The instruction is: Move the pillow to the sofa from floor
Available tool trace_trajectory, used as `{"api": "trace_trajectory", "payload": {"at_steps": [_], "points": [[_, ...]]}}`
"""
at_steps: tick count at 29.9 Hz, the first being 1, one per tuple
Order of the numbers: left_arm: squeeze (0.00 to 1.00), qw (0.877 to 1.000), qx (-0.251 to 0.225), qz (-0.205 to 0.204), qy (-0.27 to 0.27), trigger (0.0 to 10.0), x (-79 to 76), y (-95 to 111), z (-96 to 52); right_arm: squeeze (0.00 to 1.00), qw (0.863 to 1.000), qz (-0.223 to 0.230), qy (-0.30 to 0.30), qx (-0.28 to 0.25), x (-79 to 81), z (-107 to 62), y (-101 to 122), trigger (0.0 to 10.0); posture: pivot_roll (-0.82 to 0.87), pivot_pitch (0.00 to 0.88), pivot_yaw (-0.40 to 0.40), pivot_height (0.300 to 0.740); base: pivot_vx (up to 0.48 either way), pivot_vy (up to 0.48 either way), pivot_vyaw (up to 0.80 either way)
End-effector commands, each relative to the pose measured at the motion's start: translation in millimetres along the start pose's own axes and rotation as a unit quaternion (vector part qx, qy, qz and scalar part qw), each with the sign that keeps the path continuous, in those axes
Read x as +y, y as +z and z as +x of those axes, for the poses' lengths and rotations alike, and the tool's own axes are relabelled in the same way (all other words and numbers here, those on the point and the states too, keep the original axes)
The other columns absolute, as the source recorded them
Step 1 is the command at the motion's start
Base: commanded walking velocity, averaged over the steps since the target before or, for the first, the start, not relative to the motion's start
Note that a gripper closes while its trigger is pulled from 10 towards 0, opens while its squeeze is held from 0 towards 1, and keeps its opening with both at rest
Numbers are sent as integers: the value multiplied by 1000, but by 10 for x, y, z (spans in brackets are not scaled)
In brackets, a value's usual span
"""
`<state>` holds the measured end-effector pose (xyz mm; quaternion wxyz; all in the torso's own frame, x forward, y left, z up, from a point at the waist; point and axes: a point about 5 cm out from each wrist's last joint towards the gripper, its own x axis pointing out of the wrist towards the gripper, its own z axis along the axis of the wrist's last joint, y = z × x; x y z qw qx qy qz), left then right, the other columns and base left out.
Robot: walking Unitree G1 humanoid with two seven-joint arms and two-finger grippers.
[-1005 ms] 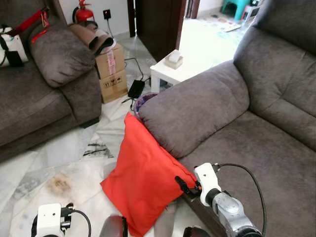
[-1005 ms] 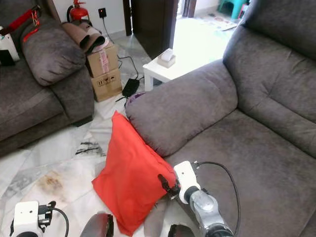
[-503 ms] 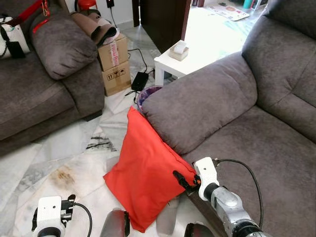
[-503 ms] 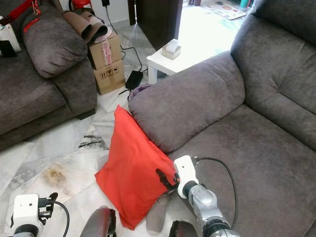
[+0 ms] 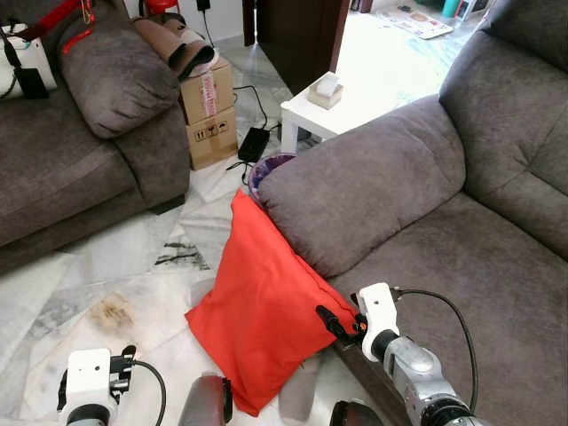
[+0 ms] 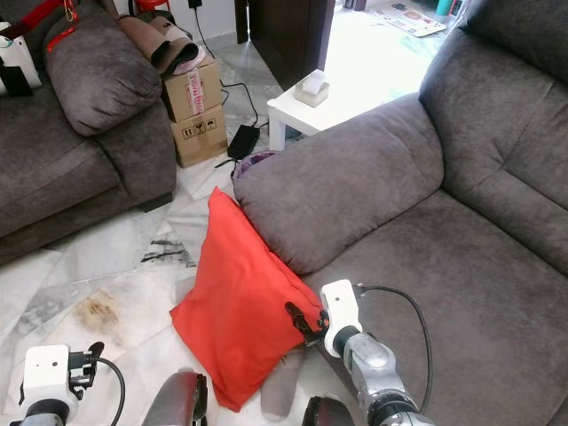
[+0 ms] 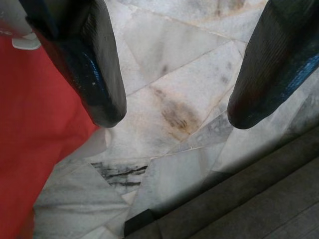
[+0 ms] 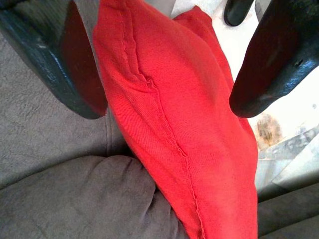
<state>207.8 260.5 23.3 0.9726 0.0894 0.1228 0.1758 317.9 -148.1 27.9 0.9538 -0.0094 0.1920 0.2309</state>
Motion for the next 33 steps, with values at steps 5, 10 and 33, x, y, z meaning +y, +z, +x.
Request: {"api": "trace_trajectory", "payload": {"at_steps": [5,10,33], "points": [[0,1000,22,-13,6,10000,-15,-70,-5,1000,1000,3,1,16,-29,-4,-8,10000,292,194,-69,632,0,0,0],[0,1000,18,-15,4,10000,-31,-47,6,1000,1000,-3,8,21,-8,4,-15,10000,285,211,-65,632,0,0,0],[0,1000,6,-10,-27,10000,-54,3,-151,0,998,-25,3,62,46,-35,-202,10000,299,242,-34,632,0,0,0]]}}
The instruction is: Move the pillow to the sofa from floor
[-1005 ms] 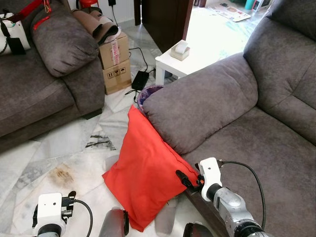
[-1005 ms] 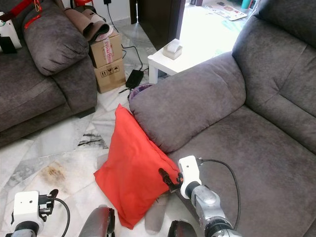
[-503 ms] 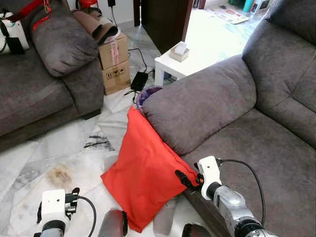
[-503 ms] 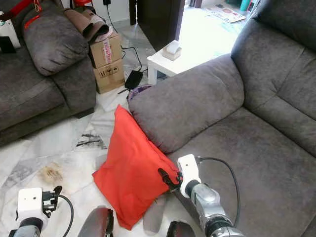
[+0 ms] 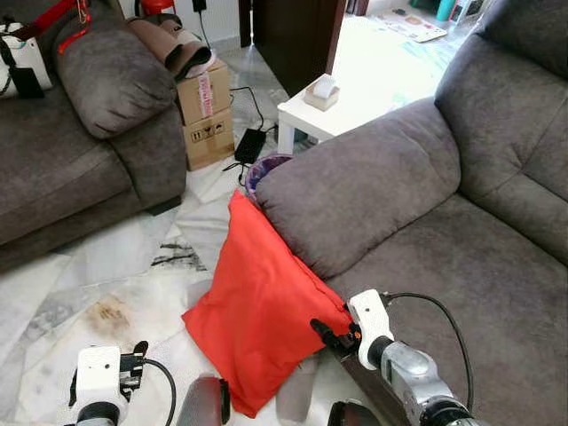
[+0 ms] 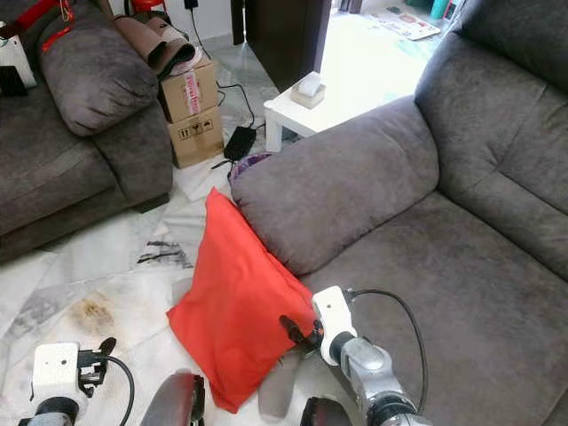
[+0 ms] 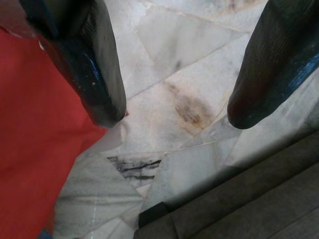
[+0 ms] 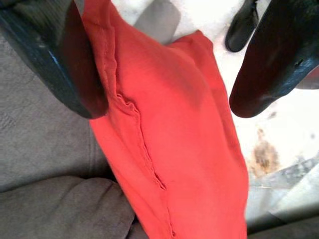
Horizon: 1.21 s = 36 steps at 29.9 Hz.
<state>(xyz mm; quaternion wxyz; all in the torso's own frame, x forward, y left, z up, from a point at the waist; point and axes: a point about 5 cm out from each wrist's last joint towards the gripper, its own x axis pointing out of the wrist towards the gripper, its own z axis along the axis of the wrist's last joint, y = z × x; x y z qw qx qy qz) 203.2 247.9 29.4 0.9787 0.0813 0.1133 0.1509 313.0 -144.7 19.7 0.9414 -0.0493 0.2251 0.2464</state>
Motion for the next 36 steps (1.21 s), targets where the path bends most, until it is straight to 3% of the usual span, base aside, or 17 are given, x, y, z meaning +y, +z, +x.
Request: {"api": "trace_trajectory", "payload": {"at_steps": [1,12,19,29,30,31,32,36], "points": [[0,1000,16,-4,-2,10000,39,-50,-70,0,1000,12,-9,19,5,-32,-122,10000,305,251,-29,632,0,0,0],[0,1000,8,3,-11,10000,91,75,-218,0,999,15,-8,29,117,10,-163,10000,338,309,-3,632,0,0,0],[0,1000,5,1,-25,10000,19,146,-330,0,1000,14,-5,27,178,33,-167,10000,348,346,9,632,0,0,0],[0,999,5,5,-32,10000,-4,228,-420,0,998,43,-49,-2,176,66,-94,10000,362,383,9,632,0,0,0],[0,999,5,7,-32,10000,-6,237,-436,0,997,52,-53,-14,178,76,-60,941,362,387,8,632,0,0,0],[0,999,5,7,-32,10000,-6,237,-436,0,997,52,-53,-14,178,76,-60,941,362,387,8,632,0,0,0],[0,999,5,8,-32,10000,-8,241,-444,0,997,58,-56,-21,175,80,-41,0,363,390,8,632,0,0,0],[0,999,7,10,-33,10000,-16,255,-465,0,995,70,-59,-36,182,95,8,0,359,393,4,632,0,0,0]]}}
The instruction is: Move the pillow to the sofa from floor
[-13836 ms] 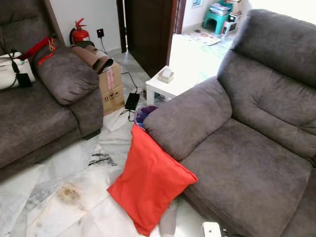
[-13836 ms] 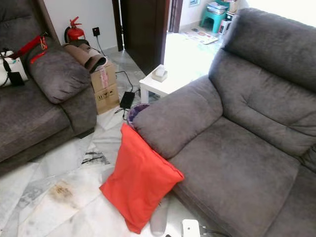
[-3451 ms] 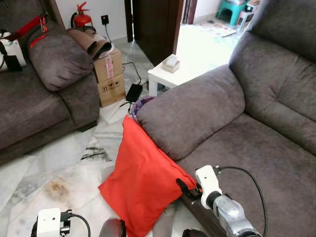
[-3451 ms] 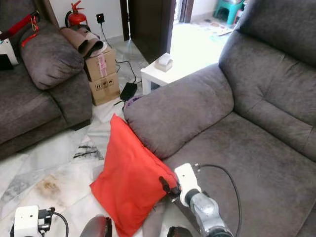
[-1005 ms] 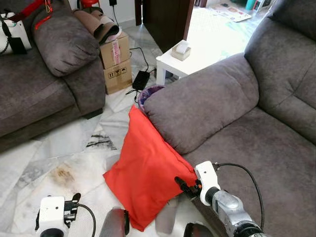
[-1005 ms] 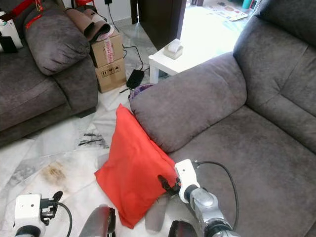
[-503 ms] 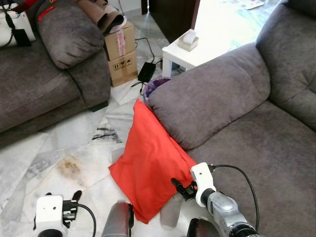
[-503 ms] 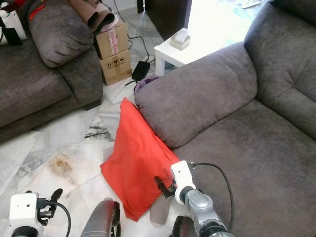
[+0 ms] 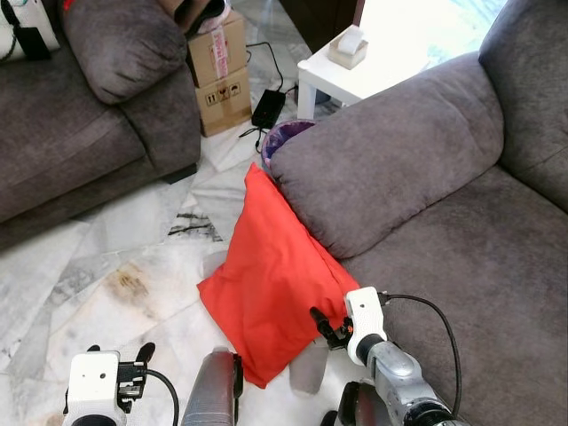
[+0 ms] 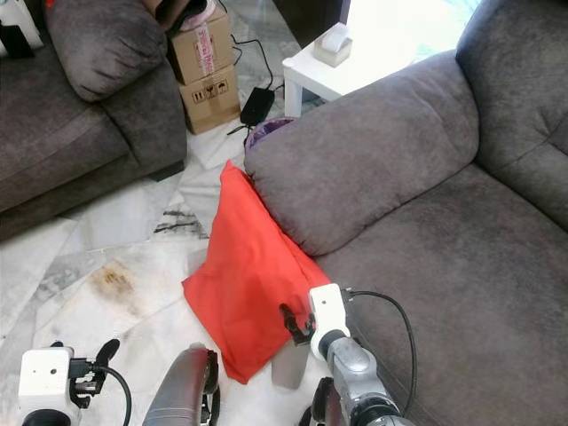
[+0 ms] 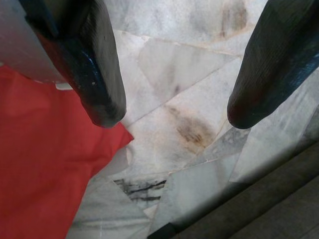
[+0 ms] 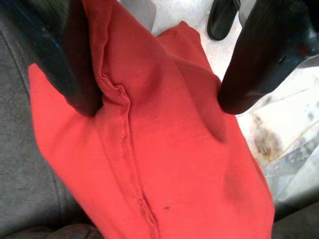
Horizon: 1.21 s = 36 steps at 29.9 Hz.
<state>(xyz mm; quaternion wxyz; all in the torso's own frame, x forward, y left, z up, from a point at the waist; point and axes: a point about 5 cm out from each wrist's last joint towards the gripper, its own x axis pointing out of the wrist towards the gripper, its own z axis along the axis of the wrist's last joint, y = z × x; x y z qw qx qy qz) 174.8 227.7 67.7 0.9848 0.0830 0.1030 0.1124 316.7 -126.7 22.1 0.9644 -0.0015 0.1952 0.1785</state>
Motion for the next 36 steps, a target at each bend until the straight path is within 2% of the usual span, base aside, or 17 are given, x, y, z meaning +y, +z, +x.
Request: {"api": "trace_trajectory", "payload": {"at_steps": [1,16,28,36], "points": [[0,1000,22,6,4,10000,6,-62,-65,0,1000,29,3,7,54,-5,-67,0,357,395,2,632,0,0,0],[0,1000,20,10,2,10000,-33,-31,-43,0,999,41,1,-1,58,-2,-55,0,353,394,-6,632,0,0,0],[0,1000,12,4,2,10000,-73,0,43,0,999,51,3,-10,66,21,1,0,340,370,-17,632,0,0,0],[0,1000,9,-6,4,10000,-111,-3,119,0,997,76,19,-17,126,45,30,0,327,348,-32,632,0,0,0]]}}
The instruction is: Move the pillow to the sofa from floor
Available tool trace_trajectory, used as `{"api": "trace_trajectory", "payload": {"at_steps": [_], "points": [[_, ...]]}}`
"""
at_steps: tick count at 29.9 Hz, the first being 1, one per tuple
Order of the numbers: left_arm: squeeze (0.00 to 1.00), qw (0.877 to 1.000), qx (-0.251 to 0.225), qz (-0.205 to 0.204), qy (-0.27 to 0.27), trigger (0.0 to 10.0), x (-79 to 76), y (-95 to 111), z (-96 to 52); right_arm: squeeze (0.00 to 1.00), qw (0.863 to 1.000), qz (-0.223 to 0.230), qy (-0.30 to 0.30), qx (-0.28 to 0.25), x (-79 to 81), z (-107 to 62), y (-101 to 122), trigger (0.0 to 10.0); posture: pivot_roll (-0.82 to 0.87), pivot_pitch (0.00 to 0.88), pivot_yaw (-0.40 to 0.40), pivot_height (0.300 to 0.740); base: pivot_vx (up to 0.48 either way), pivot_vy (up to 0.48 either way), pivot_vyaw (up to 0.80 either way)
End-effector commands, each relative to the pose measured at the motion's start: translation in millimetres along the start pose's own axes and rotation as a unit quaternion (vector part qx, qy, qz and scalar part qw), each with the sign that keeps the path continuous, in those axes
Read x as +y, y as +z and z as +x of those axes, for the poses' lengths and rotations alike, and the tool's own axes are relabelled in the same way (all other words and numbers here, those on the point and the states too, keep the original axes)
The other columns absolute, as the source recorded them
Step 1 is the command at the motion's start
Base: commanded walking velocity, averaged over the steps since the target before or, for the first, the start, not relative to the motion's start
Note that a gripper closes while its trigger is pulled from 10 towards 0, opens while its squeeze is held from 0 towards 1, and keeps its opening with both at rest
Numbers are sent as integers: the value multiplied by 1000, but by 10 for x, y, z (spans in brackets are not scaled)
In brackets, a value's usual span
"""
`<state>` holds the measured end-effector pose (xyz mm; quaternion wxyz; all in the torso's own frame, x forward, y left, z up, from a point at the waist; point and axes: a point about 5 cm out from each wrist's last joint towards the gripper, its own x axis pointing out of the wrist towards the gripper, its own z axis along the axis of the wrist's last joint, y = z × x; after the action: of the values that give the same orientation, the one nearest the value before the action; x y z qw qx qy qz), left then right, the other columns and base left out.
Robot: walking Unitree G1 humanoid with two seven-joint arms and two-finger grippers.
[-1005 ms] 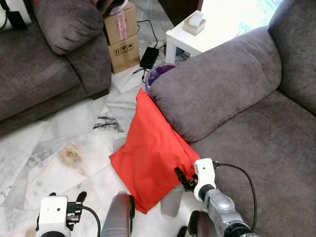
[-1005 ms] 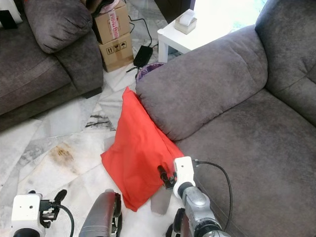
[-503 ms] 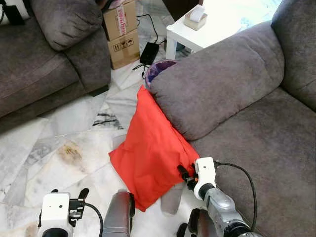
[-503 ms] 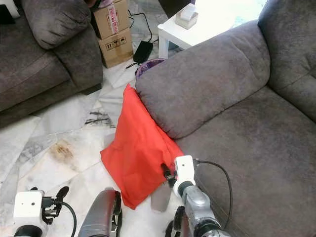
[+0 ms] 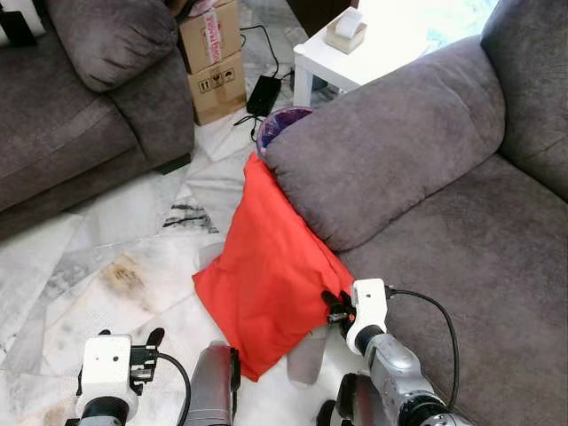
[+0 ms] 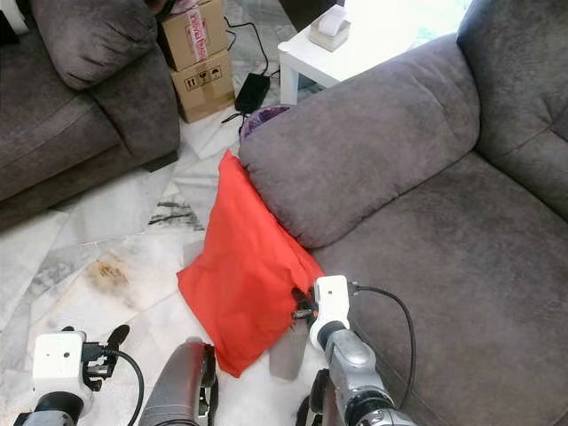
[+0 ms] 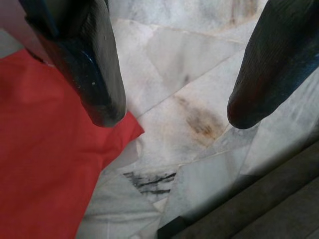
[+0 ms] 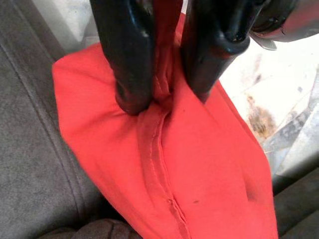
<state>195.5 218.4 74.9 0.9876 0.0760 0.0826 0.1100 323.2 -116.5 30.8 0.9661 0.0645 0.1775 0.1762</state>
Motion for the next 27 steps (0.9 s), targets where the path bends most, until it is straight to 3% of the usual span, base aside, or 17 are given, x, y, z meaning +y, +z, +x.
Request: {"api": "trace_trajectory", "payload": {"at_steps": [1,12,27], "points": [[0,1000,28,1,6,10000,2,-134,-38,0,1000,17,15,12,65,-14,-97,0,323,340,-36,632,0,0,0],[0,1000,18,-23,7,10000,-83,-145,147,0,997,53,60,-5,232,-5,-135,0,294,261,-56,632,0,0,0],[0,999,-3,-34,11,10000,-91,-116,435,0,993,64,91,-27,164,-109,-195,0,245,162,-73,632,0,0,0]]}}
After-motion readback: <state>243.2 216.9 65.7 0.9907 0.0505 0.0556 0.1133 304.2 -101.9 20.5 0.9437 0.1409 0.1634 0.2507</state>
